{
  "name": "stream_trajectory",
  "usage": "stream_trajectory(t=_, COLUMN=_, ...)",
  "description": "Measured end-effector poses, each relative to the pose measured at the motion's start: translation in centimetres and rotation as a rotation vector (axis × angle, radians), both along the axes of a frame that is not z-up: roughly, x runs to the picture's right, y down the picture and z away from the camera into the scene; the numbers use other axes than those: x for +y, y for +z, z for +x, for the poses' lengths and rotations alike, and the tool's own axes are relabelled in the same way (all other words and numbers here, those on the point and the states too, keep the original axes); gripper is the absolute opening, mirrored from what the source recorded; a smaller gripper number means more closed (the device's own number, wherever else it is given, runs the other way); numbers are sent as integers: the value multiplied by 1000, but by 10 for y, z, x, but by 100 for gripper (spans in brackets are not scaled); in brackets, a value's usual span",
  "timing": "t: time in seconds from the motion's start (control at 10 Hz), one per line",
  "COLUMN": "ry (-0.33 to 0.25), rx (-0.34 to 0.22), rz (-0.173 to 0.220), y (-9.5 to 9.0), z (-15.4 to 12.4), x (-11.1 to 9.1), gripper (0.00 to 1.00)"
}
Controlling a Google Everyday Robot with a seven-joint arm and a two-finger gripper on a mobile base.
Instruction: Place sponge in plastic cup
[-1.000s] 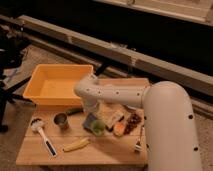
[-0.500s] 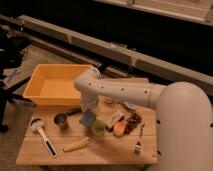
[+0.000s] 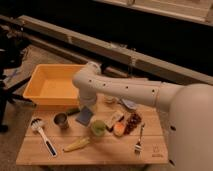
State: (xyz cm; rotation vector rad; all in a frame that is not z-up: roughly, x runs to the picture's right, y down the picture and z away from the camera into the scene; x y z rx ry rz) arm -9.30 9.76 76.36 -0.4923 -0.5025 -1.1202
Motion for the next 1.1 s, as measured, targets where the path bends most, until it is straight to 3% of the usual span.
stream_trajectory(t=0.4, ry=28, rx=26, rz=11, y=0, z=37, x=-3, gripper=0)
stream_trajectory(t=0.8, ry=0, rx=16, rz=4, y=0, z=53, x=14, gripper=0)
stream_trajectory(t=1.1, ry=-40, rx=-6, rz=16, y=-5, z=54, x=29, gripper=22)
